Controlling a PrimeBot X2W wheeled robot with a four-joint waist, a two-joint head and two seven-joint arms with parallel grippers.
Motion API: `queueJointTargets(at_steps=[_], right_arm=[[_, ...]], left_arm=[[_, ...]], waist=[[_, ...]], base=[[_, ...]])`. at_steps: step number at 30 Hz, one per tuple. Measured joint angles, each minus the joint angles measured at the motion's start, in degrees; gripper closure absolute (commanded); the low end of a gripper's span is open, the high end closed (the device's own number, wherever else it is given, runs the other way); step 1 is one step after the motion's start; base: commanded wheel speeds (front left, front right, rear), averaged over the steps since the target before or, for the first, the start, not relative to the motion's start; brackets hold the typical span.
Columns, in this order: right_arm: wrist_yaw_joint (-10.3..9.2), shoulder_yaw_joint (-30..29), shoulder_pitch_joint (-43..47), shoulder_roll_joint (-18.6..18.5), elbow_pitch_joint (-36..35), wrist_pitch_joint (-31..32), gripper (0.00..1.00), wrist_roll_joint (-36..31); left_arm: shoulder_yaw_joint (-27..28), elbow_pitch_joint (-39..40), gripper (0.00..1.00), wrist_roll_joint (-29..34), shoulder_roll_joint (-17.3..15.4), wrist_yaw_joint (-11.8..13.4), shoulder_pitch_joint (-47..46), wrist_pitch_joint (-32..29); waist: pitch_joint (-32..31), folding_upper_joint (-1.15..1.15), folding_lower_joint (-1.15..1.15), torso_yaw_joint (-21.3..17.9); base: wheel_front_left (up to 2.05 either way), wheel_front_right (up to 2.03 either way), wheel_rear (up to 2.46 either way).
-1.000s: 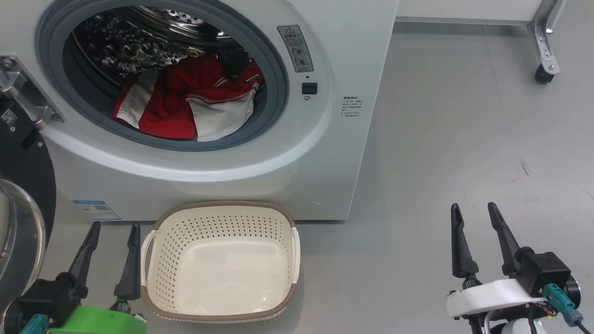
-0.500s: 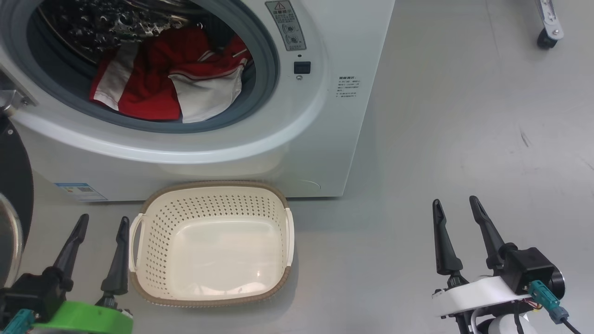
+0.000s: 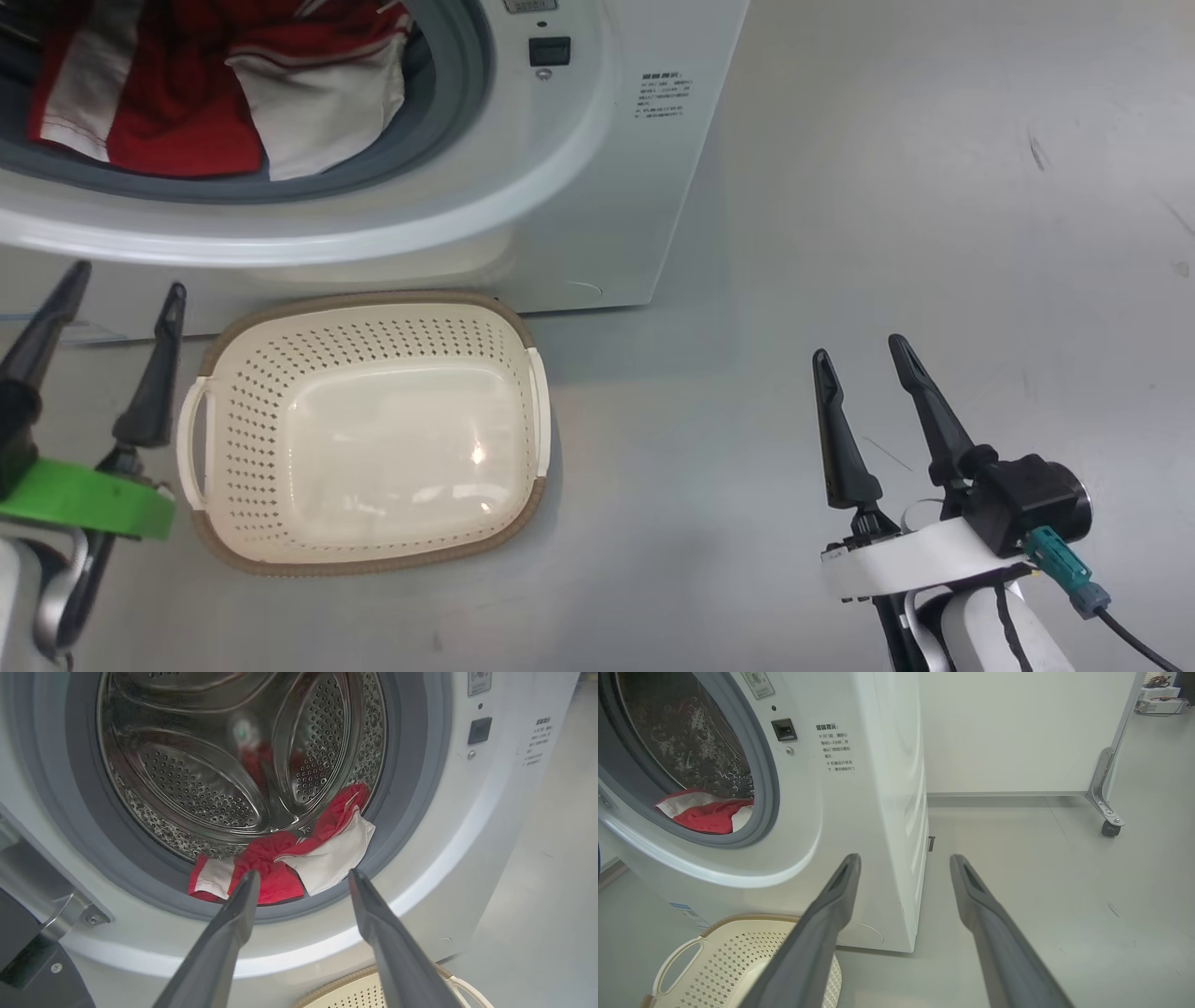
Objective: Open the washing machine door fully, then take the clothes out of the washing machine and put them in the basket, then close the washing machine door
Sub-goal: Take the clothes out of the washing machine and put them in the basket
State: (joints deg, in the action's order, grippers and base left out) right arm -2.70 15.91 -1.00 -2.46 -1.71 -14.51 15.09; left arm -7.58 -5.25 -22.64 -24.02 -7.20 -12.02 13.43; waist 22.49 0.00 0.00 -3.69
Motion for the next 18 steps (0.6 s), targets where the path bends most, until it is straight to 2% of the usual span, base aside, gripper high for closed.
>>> queueJointTargets(at_steps=[8, 18], right_arm=[[-1.41, 2.89, -4.09, -0.13, -1.18, -0.01, 0.00, 1.52], [-2.54, 5.37, -7.44, -0.16, -1.30, -0.01, 0.00, 3.67]], left_arm=[[-0.82, -3.23, 0.00, 1.85, -4.46, 0.00, -11.39, -5.93], [-2.21, -10.48, 0.00, 6.69, -7.50, -0.13, -21.29, -14.32]], waist=[[6.04, 0.00, 0.00, -2.63], [10.49, 0.00, 0.00, -6.22]], base=[[0.00, 0.00, 0.00], [0.00, 0.00, 0.00]])
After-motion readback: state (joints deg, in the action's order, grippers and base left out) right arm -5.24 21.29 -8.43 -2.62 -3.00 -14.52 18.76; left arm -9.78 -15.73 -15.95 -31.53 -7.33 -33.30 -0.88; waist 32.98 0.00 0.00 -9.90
